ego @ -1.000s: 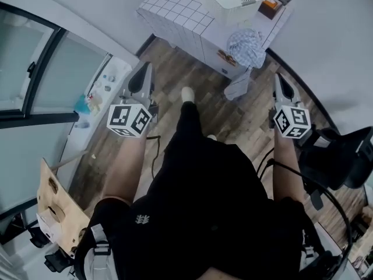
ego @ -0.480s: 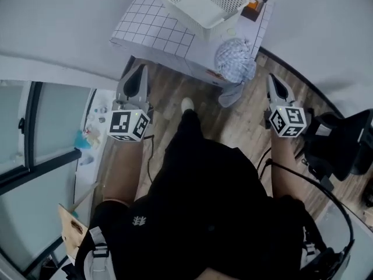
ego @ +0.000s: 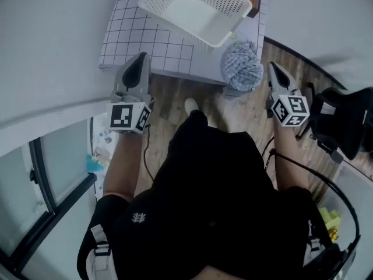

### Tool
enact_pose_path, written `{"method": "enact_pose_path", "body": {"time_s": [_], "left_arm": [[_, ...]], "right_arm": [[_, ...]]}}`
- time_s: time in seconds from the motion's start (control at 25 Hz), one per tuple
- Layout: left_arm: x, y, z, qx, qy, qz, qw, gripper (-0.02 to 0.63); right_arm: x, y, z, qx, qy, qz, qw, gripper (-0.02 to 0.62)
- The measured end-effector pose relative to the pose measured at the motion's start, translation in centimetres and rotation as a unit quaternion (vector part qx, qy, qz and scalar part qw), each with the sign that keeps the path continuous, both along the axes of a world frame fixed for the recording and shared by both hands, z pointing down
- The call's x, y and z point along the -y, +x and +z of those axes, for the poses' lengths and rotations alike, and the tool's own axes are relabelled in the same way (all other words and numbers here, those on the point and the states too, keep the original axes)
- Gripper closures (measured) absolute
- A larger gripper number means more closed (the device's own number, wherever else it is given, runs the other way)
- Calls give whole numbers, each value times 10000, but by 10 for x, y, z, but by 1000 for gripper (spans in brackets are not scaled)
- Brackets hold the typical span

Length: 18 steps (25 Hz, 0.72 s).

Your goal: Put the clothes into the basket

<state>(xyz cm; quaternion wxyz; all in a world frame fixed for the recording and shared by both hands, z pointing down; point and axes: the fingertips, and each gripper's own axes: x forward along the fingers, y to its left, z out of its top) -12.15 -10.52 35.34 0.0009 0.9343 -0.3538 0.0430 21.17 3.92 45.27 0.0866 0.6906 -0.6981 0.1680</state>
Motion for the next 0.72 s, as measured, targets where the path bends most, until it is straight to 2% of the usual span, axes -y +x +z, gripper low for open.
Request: {"method": "enact_pose_path", "body": {"time_s": [0.2, 0.48, 0.64, 0.72], "left_arm": [[46, 10, 13, -150, -234, 259, 9993, 598], [81, 25, 26, -248, -264, 423, 9985, 598], [96, 34, 41, -160, -360, 367, 9986, 598], [101, 40, 43, -123, -335, 364, 9987, 598]], "right_arm": [[31, 3, -8, -61, 57, 494, 9987, 597], [44, 2, 2, -105, -94, 714, 9974, 597], [48, 1, 35, 80, -475, 679, 9965, 535], [53, 3, 51, 133, -604, 617, 9962, 474]]}}
